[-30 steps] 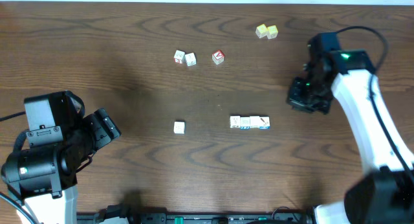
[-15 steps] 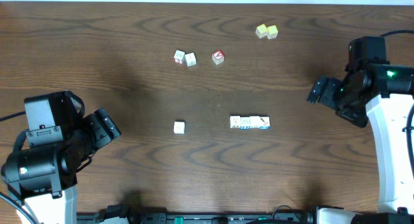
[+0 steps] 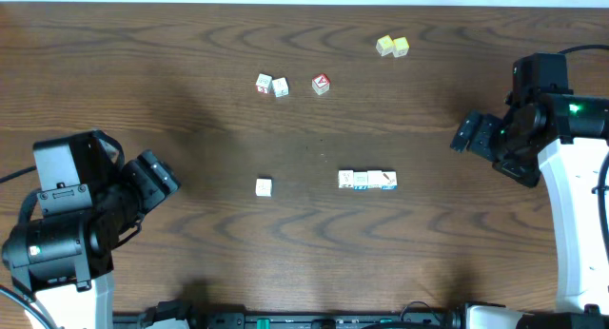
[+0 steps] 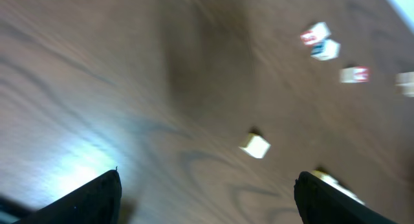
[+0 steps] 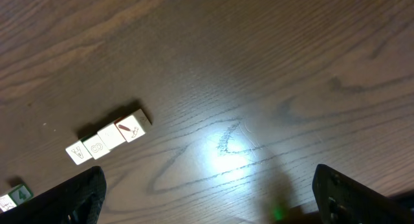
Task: Lift 5 blocks
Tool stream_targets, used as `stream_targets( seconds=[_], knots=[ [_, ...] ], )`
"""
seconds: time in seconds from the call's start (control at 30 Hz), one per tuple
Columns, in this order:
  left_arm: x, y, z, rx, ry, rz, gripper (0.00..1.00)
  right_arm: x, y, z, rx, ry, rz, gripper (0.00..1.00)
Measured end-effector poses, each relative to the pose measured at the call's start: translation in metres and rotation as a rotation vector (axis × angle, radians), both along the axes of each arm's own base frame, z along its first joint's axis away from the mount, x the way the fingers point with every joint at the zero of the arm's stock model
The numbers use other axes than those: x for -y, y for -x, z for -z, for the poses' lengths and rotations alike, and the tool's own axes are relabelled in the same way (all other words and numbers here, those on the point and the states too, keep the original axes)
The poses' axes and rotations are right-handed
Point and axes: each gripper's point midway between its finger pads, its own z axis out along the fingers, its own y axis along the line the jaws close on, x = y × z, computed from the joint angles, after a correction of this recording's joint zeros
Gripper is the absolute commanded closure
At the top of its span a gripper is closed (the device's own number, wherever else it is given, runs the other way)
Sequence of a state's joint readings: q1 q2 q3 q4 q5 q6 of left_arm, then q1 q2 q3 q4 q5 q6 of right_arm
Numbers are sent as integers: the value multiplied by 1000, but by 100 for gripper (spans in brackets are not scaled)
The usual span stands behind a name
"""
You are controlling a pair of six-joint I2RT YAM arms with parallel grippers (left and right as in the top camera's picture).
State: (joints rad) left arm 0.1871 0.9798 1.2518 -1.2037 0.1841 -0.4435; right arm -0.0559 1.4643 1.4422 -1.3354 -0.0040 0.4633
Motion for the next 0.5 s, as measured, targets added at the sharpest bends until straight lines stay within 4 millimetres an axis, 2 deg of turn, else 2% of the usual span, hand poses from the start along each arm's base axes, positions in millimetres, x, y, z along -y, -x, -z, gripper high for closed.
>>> stream_targets(
  seconds=[0.17, 0.27, 0.33, 0.37, 0.4, 0.43, 0.5],
  knots=[
    [22, -4, -3, 16, 117, 66, 14, 0, 0, 0, 0, 0, 0, 1],
    [33, -7, 4, -5, 171, 113, 14, 0, 0, 0, 0, 0, 0, 1],
    [37, -6, 19, -54, 198, 127, 16, 0, 0, 0, 0, 0, 0, 1],
    [38, -5, 28, -86, 214, 130, 20, 0, 0, 0, 0, 0, 0, 1],
    [40, -5, 37, -114, 226, 133, 31, 0, 0, 0, 0, 0, 0, 1],
    [41, -4, 49, -153, 245, 129, 37, 0, 0, 0, 0, 0, 0, 1],
    [42, -5, 67, -199, 263, 135, 39, 0, 0, 0, 0, 0, 0, 1]
  ],
)
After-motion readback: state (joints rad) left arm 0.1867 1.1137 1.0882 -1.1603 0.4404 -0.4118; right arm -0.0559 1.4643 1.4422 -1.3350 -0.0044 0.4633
